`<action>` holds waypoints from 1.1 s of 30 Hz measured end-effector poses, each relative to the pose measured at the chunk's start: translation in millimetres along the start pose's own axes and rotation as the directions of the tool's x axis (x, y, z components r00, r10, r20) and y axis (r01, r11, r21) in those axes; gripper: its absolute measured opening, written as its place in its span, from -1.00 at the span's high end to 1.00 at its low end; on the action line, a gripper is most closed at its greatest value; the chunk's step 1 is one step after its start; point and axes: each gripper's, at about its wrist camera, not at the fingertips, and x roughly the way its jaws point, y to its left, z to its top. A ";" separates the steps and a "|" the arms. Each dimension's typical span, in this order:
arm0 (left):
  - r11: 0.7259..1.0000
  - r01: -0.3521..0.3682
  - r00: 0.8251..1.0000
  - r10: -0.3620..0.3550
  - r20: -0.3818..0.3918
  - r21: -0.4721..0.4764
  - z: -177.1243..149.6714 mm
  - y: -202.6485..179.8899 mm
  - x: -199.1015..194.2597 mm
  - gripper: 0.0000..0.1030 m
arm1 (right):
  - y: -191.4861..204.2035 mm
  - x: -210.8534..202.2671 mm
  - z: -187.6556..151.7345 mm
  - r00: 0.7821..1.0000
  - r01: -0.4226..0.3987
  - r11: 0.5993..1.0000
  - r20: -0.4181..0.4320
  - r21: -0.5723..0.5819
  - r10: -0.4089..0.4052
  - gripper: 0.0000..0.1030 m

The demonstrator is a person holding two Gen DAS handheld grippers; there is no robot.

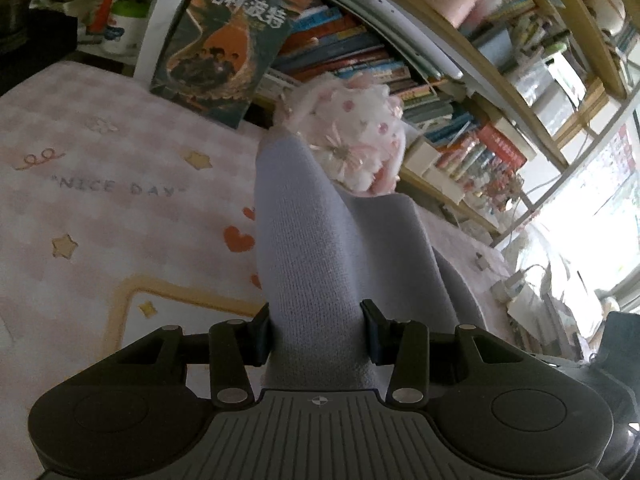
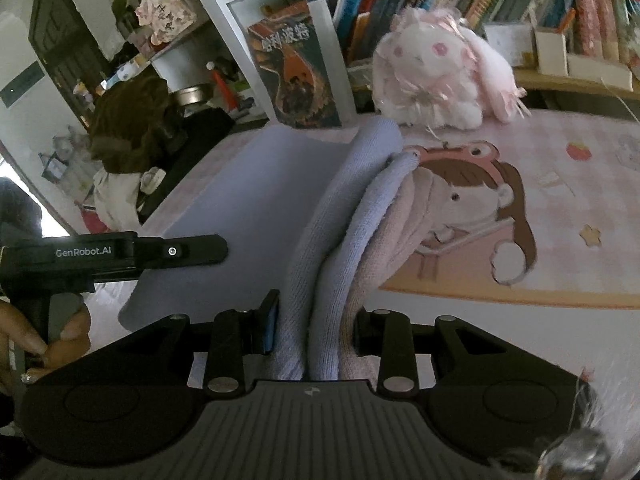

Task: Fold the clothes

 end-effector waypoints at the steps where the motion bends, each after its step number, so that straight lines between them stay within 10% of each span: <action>1: 1.000 0.004 1.000 -0.004 0.000 0.000 4.4 5.9 -0.2 0.17 | 4.0 3.8 3.6 1.000 0.004 1.000 0.003 -0.006 -0.004 0.41; 33: 0.999 0.019 1.000 -0.018 0.015 -0.042 112.4 105.1 105.5 0.17 | -1.9 158.9 101.8 0.990 0.129 0.985 0.065 -0.116 -0.123 0.40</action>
